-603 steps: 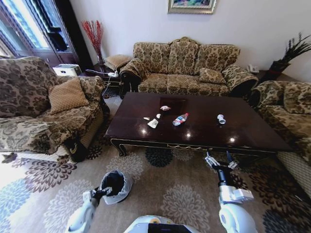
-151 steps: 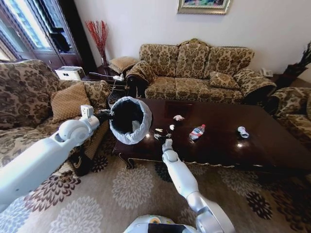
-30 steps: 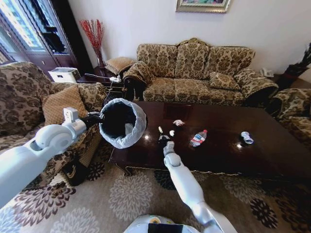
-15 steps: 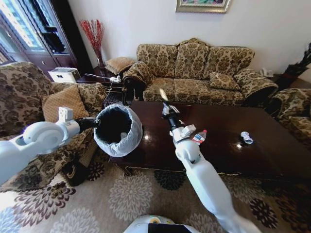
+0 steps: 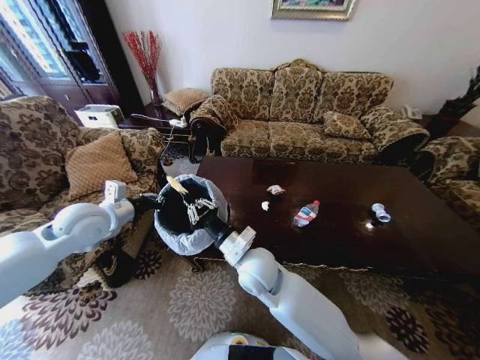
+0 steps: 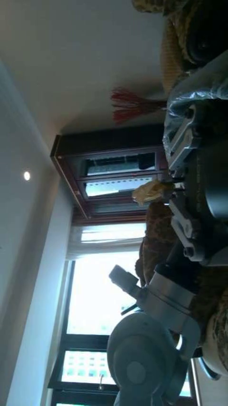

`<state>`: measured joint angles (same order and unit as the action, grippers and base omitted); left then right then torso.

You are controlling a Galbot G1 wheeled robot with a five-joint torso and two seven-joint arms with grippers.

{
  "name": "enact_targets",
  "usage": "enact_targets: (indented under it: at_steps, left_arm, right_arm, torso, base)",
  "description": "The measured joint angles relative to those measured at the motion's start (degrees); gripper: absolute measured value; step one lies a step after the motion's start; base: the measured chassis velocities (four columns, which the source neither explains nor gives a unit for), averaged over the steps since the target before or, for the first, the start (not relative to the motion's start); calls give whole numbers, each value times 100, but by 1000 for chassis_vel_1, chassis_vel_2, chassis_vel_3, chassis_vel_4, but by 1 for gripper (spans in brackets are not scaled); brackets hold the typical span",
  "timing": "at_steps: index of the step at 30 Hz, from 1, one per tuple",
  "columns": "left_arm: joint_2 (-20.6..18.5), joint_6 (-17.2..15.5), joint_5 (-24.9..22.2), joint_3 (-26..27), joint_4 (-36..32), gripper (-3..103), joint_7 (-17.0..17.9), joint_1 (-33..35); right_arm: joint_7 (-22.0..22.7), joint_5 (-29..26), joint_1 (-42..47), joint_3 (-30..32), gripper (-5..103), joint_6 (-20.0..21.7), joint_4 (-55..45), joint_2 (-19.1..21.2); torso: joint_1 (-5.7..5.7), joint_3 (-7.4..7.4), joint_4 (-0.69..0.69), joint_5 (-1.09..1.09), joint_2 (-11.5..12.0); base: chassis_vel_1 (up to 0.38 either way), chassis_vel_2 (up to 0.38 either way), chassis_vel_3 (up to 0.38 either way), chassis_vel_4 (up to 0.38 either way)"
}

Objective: Move to the front of the table and place the trash on the table into the trash bin.

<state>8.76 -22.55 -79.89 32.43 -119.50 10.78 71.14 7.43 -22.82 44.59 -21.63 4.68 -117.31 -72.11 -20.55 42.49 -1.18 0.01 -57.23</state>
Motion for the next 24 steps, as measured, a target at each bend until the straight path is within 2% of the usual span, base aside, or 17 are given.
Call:
enact_targets:
  at_steps: [1,3,4,7,9,10,12,14,15,17,18,19,20,22,23,24]
  left_arm:
    - [0,0,0,0,0,0,0,0]
    - [52,0,25,-9,6,0,-9,0]
    - [52,0,25,-9,6,0,-9,0]
    - [80,-5,42,-20,6,0,-18,0]
    - [79,-6,42,-19,6,0,-20,0]
    - [76,-6,42,-16,6,0,-26,0]
    - [74,-6,42,-12,6,0,-29,-1]
    - [93,-29,48,-2,33,0,-27,-3]
    - [93,-29,48,-2,33,0,-27,-3]
    - [201,-66,115,33,89,0,-18,-18]
    - [495,-185,209,173,157,0,102,-88]
    - [495,-185,209,173,157,0,102,-88]
    - [613,-227,245,238,168,0,164,-104]
    - [1101,-295,469,435,197,0,271,-89]
    - [1101,-295,469,435,197,0,271,-89]
    - [1237,-259,534,460,203,0,270,-83]
  right_arm:
    - [0,0,0,0,3,0,0,0]
    - [0,-3,-13,25,13,-2,8,17]
    - [0,-3,-13,25,13,-2,8,17]
    - [0,-9,-16,46,29,-13,81,6]
    - [0,-9,-12,51,29,-19,98,-2]
    - [0,-8,0,62,40,-33,119,-16]
    - [0,-10,7,71,40,-44,123,-23]
    - [0,-29,53,156,51,-289,128,-61]
    - [0,-29,53,156,51,-289,128,-61]
    - [0,188,163,358,62,-574,39,-96]
    - [-1,461,361,753,67,-738,-166,-130]
    - [-1,461,361,753,67,-738,-166,-130]
    - [0,494,432,908,73,-750,-236,-130]
    - [0,516,851,1882,84,-754,-343,-108]
    - [0,516,851,1882,84,-754,-343,-108]
    - [0,548,946,2156,84,-766,-286,-109]
  torso:
    - [0,0,0,0,0]
    - [1,0,-1,0,0]
    - [1,0,-1,0,0]
    - [0,0,-1,-2,0]
    - [0,0,-1,-2,0]
    - [0,0,-1,-1,0]
    - [0,0,-1,-1,0]
    - [0,0,-1,0,0]
    - [0,0,-1,0,0]
    - [0,0,-2,2,0]
    - [0,1,-2,0,0]
    - [0,1,-2,0,0]
    - [0,0,-2,-1,0]
    - [1,-1,0,0,0]
    - [1,-1,0,0,0]
    - [1,-1,-1,-1,0]
  base:
    - [0,0,0,0]
    - [0,0,0,0]
    - [0,0,0,0]
    - [0,0,0,0]
    - [0,0,0,0]
    - [0,0,0,0]
    - [0,0,0,0]
    - [0,0,0,0]
    - [0,0,0,0]
    - [0,0,0,0]
    - [0,0,0,0]
    - [0,0,0,0]
    - [0,0,0,0]
    - [0,0,0,0]
    - [0,0,0,0]
    - [0,0,0,0]
